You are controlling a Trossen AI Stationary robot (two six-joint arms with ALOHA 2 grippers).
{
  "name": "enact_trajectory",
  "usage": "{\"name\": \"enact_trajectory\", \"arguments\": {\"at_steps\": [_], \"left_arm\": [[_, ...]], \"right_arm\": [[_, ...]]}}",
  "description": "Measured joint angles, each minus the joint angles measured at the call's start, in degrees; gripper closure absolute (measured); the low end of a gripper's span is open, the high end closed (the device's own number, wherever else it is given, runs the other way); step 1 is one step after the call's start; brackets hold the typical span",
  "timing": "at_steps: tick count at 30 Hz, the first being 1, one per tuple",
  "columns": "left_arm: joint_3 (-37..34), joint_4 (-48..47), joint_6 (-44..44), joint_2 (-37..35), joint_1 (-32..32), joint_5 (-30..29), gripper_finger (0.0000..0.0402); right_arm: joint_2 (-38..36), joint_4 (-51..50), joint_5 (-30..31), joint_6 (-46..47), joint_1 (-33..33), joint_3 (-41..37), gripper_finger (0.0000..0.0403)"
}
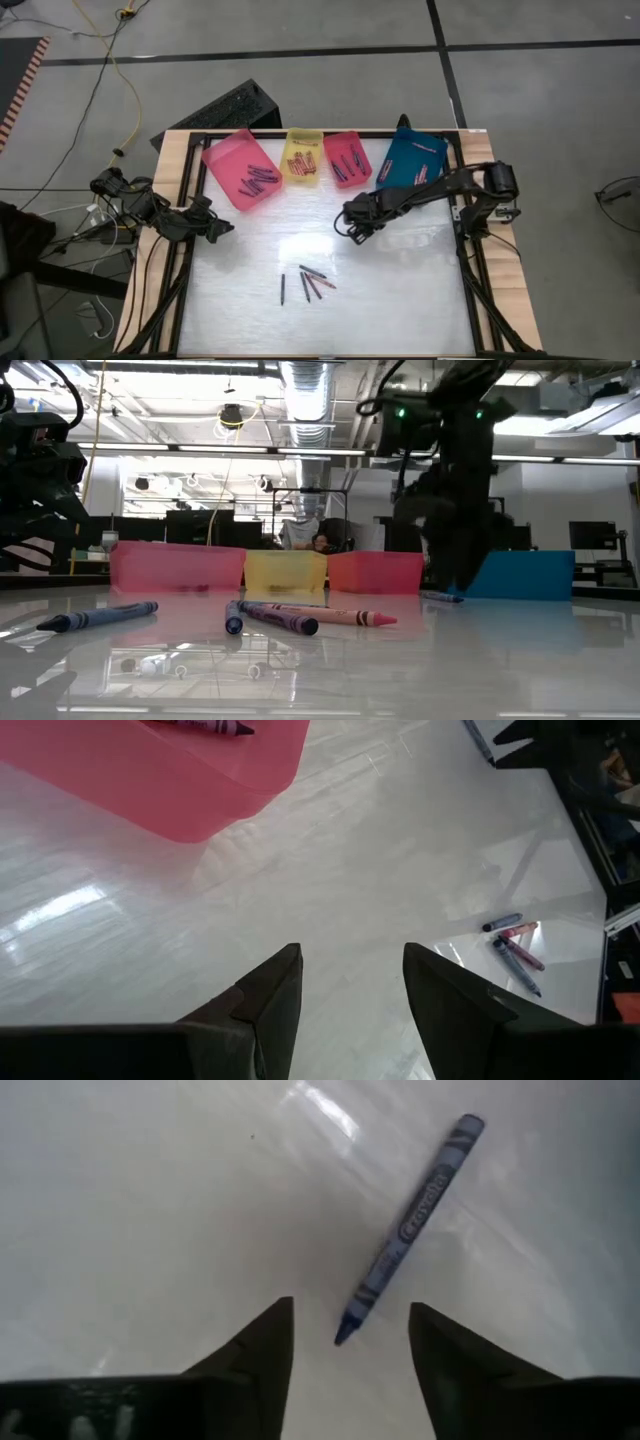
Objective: Sort crayons
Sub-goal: Put the blue crayon into the red bin
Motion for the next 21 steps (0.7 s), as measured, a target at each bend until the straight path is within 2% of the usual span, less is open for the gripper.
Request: {"name": "enact_trajectory", "arguments": {"at_steps": [4,8,18,21], "left_arm": [[0.00,0.00,0.00,0.00,0.00,-0.01,0.0236],[0.02,0.00,-0.02,-0.02,0.01,-0.02,0.0236],[0.02,0.00,-0.01,-0.02,0.01,-0.02,0.0236],[0.00,0.00,0.00,-0.02,0.00,-0.02,0.0236]], "right_arm": [[3.40,0.11,-0.31,0.02,-0.03,0.24,0.0201],[6.24,0.34,-1.74,0.00,0.32,0.37,0.0220],[7.01,1.24,-2.69,1.11,1.07,0.15,0.0368],[7.05,1.29,-2.75,1.07,1.08,0.11,0.0396]]}}
